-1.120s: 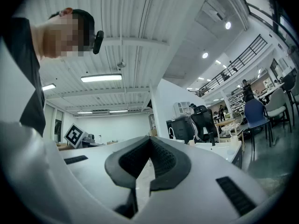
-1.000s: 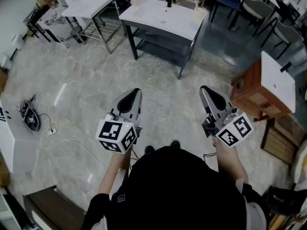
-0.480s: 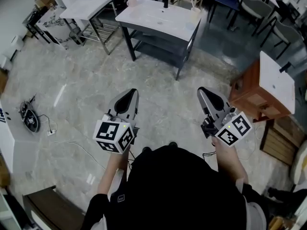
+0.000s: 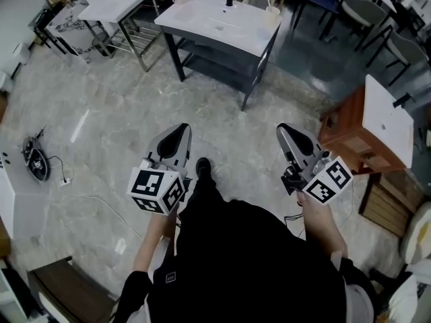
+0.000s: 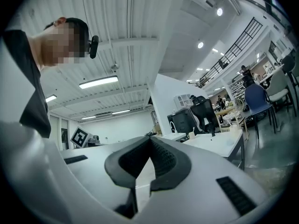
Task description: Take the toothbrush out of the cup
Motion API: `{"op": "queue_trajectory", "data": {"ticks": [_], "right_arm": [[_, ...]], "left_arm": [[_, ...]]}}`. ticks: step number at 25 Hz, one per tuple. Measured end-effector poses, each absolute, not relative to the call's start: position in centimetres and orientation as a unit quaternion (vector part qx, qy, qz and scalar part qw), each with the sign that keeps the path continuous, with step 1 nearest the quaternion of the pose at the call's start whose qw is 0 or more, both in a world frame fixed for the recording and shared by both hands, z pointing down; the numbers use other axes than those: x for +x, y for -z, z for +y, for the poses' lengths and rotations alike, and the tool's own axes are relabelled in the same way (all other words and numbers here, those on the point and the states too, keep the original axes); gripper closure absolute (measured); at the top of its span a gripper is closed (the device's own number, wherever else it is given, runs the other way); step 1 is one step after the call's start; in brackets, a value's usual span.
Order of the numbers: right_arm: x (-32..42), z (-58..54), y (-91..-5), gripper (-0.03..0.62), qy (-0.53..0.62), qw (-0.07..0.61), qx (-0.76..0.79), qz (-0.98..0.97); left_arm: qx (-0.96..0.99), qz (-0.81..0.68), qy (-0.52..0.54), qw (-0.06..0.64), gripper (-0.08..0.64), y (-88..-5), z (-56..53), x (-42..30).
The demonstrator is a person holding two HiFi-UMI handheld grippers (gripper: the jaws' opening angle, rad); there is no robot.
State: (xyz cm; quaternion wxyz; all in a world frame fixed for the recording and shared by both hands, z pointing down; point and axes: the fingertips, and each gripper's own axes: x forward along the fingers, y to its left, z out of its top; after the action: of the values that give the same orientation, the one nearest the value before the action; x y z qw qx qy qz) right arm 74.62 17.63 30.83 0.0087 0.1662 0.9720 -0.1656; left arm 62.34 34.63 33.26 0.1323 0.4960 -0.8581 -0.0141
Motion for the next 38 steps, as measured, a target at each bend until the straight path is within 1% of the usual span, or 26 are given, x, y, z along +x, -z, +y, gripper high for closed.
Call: {"op": "queue_trajectory", "data": {"ticks": [6,10,13,20,22,25,29,38], "right_arm": [[67.6,14.8,-31.7,0.565,0.154,0.001,0.151,0.976],[61.4,12.8,-32.0,0.565,0.154,-0.007,0.138,0.978],[55.1,11.9,-32.1,0.565,0.149,-0.02,0.135,0.979],[39.8,11.5,-30.5,0.565,0.159,-0.013,0.141,0.977],[38.1,11.3,-30.8,0.565,0.164,-0.015,0.14,0.976],[37.4,10.8,-31.9,0.565,0.173,-0.026,0.136,0.975],[32.2,8.3,-32.7,0.565,0.185,-0.033,0.119,0.975],[23.4,-2.2,-35.0,0.565,0.2,-0.021,0.095,0.975]], "left_arm": [[0.525,-0.841,0.031,0.129,0.543,-34.6,29.5,54.7],[0.546,-0.832,0.027,0.097,0.543,-32.0,26.4,48.0],[0.548,-0.833,0.015,0.075,0.542,-30.1,25.6,41.7],[0.556,-0.825,0.003,0.097,0.543,-31.1,24.7,28.1],[0.558,-0.823,0.005,0.109,0.543,-31.9,24.2,26.5],[0.565,-0.816,0.013,0.123,0.542,-33.1,23.3,26.0],[0.573,-0.807,0.018,0.14,0.543,-34.4,21.1,20.9],[0.572,-0.806,0.006,0.152,0.542,-36.1,12.6,12.8]]}}
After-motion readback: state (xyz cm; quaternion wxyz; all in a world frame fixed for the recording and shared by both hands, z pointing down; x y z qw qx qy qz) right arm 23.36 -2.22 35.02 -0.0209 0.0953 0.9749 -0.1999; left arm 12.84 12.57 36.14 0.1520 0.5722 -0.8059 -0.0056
